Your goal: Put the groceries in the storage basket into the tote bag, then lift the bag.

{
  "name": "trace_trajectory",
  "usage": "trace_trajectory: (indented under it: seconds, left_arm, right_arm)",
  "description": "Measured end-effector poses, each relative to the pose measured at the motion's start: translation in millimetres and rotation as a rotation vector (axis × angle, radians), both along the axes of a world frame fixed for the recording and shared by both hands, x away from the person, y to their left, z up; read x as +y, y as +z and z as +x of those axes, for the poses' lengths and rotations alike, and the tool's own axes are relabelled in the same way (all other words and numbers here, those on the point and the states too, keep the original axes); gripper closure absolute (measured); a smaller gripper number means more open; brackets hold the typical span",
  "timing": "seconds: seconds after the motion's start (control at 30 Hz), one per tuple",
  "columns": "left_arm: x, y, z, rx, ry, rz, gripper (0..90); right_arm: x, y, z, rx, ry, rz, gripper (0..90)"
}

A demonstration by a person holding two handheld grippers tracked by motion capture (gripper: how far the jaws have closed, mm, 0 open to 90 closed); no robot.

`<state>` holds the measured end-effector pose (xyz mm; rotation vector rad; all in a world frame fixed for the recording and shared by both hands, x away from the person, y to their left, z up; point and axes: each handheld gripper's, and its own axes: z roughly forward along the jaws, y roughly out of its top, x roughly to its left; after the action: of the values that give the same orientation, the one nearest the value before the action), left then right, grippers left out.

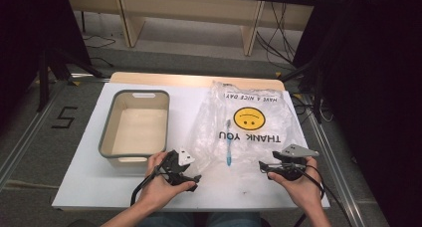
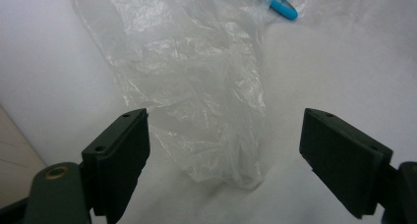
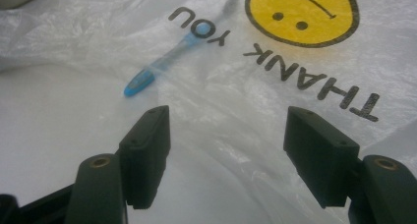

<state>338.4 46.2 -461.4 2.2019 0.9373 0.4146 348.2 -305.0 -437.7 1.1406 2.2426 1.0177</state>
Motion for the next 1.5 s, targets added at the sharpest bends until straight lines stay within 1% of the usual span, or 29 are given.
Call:
trace_trajectory:
  seconds: [0.07,0.13,0.2,0.4,0.6,0.87,1.03,1.17,1.37,1.43,1.5]
  left_arm:
    - [1.2,-0.3,-0.3,-0.007,0.003,-0.004,19.0]
    - [1.8,-1.1,-0.6,-0.005,0.003,-0.007,19.1]
    - [1.8,-2.0,-1.0,-0.010,-0.002,-0.001,19.4]
    - [1.1,-3.2,-1.2,-0.006,-0.009,-0.005,20.2]
    - [1.5,-3.2,-1.1,-0.006,-0.007,-0.004,20.5]
    - [0.7,-3.5,-1.3,-0.009,-0.007,0.005,20.8]
    - [1.2,-3.7,-1.1,-0.009,-0.003,0.002,20.9]
    - [2.1,-3.8,-0.2,-0.001,-0.001,0.005,21.4]
    - [1.8,-5.7,0.0,0.017,0.015,0.013,23.3]
    - [0.2,-6.0,0.3,0.027,0.019,0.022,23.7]
    - [-0.5,-5.9,0.5,0.030,0.024,0.024,24.8]
  right_arm:
    - [-2.7,1.6,-0.8,-0.005,-0.017,0.009,35.5]
    - [-5.7,3.3,-1.0,-0.015,-0.029,-0.003,35.4]
    - [-8.4,4.3,-1.0,-0.018,-0.041,-0.001,35.4]
    - [-12.5,4.1,-0.8,-0.020,-0.057,-0.010,35.3]
    - [-14.3,4.6,-0.5,-0.022,-0.072,-0.008,35.1]
    - [-15.1,4.8,-1.0,-0.026,-0.072,-0.007,35.0]
    - [-14.8,4.6,-1.0,-0.021,-0.072,-0.010,35.0]
    - [-14.7,5.9,-0.8,-0.021,-0.076,-0.013,34.5]
    - [-23.6,6.6,-1.2,-0.015,-0.119,-0.023,32.9]
    - [-28.1,7.1,-1.8,-0.012,-0.134,-0.023,32.3]
    - [-30.7,7.2,-2.3,-0.011,-0.139,-0.024,32.0]
